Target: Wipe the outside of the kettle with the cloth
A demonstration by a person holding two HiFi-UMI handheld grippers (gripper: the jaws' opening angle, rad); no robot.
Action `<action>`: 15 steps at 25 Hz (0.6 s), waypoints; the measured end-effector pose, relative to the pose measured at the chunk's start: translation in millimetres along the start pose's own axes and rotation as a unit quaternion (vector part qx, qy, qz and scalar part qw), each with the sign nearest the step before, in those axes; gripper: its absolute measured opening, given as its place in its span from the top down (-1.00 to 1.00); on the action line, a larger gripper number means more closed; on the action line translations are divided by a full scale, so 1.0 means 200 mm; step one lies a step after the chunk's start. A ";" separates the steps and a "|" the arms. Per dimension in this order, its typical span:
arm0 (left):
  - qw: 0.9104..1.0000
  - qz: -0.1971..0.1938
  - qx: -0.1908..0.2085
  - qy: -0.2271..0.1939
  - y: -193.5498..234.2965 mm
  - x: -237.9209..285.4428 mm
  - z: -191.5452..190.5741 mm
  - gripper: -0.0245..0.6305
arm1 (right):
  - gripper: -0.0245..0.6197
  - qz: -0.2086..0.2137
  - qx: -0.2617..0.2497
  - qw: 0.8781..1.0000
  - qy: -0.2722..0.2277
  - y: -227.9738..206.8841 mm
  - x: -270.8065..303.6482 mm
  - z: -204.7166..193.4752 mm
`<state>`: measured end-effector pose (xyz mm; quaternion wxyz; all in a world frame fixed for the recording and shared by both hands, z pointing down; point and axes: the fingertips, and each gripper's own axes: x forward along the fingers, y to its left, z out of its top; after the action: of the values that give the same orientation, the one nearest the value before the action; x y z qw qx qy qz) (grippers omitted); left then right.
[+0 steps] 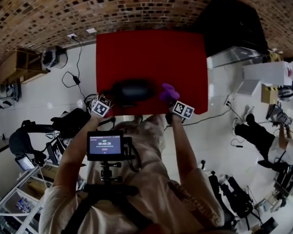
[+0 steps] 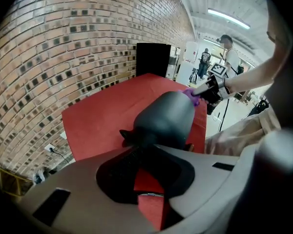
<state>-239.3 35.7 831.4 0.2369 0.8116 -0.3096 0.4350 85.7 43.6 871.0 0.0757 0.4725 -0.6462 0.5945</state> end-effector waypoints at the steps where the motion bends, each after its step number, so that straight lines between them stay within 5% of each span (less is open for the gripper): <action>1: 1.000 -0.001 -0.001 0.005 0.00 0.00 -0.01 0.79 | 0.70 0.015 -0.018 1.000 -0.015 0.03 -0.04 0.09; 6: 1.000 0.006 0.002 0.020 0.00 0.00 -0.04 0.78 | 0.70 0.113 -0.128 0.984 0.047 0.36 0.03 0.11; 9: 0.999 0.011 -0.017 0.026 0.02 0.00 -0.05 0.79 | 0.70 0.172 -0.095 0.975 0.108 0.50 0.19 -0.09; 12: 0.998 0.008 -0.032 0.046 0.01 0.00 -0.07 0.79 | 0.70 0.176 -0.030 0.978 0.111 0.47 0.25 -0.19; 15: 0.998 0.012 -0.038 0.046 0.02 0.00 -0.07 0.79 | 0.70 0.136 -0.050 0.981 0.129 0.36 0.28 -0.29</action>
<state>-250.3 41.5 837.8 0.2762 0.7771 -0.3245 0.4631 -21.6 53.1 873.9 0.1003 0.2952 -0.7184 0.6219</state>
